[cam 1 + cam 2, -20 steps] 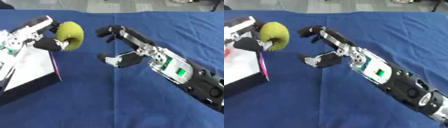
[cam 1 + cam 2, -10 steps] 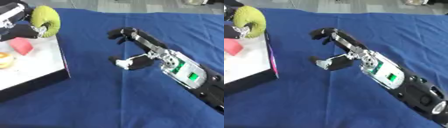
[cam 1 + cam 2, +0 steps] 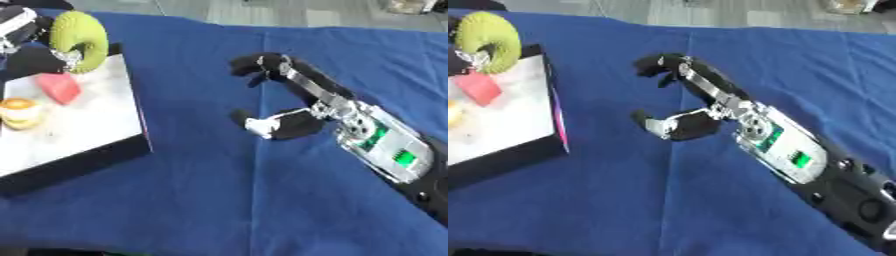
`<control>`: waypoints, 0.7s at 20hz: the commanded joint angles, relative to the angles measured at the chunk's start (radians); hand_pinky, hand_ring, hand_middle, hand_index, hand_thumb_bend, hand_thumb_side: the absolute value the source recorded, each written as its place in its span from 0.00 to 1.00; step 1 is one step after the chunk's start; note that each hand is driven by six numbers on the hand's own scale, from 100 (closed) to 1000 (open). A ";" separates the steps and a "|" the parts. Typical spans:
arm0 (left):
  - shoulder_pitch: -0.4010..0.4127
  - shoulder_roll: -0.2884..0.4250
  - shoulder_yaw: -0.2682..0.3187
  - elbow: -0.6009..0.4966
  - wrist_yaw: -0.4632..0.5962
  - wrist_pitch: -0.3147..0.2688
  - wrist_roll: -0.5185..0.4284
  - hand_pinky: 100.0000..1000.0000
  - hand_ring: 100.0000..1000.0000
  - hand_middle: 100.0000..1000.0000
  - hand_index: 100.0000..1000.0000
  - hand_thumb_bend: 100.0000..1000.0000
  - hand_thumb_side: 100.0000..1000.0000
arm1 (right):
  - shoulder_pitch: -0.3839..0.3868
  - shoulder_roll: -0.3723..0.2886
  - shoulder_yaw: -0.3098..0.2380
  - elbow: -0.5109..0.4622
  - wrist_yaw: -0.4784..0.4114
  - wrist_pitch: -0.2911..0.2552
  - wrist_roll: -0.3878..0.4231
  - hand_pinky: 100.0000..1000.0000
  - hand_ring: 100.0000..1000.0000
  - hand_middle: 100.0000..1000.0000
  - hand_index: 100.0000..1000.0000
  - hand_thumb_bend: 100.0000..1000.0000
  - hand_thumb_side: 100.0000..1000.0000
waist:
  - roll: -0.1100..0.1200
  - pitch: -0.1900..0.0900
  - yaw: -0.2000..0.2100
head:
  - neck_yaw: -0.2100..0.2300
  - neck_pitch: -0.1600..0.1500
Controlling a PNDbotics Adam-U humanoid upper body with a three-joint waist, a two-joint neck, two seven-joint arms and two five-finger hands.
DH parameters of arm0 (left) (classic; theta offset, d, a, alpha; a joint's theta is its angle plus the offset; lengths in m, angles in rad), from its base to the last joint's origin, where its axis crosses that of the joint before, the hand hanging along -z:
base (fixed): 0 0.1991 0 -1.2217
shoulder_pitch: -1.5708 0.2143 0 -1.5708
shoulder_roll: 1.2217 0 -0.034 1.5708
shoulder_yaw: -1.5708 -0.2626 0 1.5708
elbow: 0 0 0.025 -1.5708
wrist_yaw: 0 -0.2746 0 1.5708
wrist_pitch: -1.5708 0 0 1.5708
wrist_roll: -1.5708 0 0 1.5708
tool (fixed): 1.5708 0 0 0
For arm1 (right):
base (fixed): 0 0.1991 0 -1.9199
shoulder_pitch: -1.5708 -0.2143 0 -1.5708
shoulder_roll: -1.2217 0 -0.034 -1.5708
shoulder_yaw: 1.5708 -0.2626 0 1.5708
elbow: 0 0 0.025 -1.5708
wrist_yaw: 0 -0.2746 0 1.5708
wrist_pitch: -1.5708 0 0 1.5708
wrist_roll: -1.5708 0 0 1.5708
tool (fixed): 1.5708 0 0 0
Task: Pick up the objects with one hand, pass them to the other hand, and then place them into the box on the other side of the table.
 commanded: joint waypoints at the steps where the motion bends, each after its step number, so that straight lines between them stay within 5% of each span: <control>1: -0.012 0.043 0.027 0.015 -0.012 -0.003 0.014 0.83 0.69 0.30 0.34 0.00 0.11 | -0.006 -0.025 -0.014 -0.014 0.005 0.001 0.001 0.71 0.82 0.73 0.85 0.26 0.24 | 0.007 -0.006 0.001 | 0.016 -0.002; 14: 0.005 0.042 0.056 0.104 -0.075 -0.036 -0.001 0.83 0.71 0.37 0.41 0.00 0.07 | -0.001 -0.018 -0.013 -0.007 0.023 -0.004 0.000 0.71 0.81 0.73 0.85 0.26 0.24 | -0.003 -0.006 0.006 | 0.041 -0.002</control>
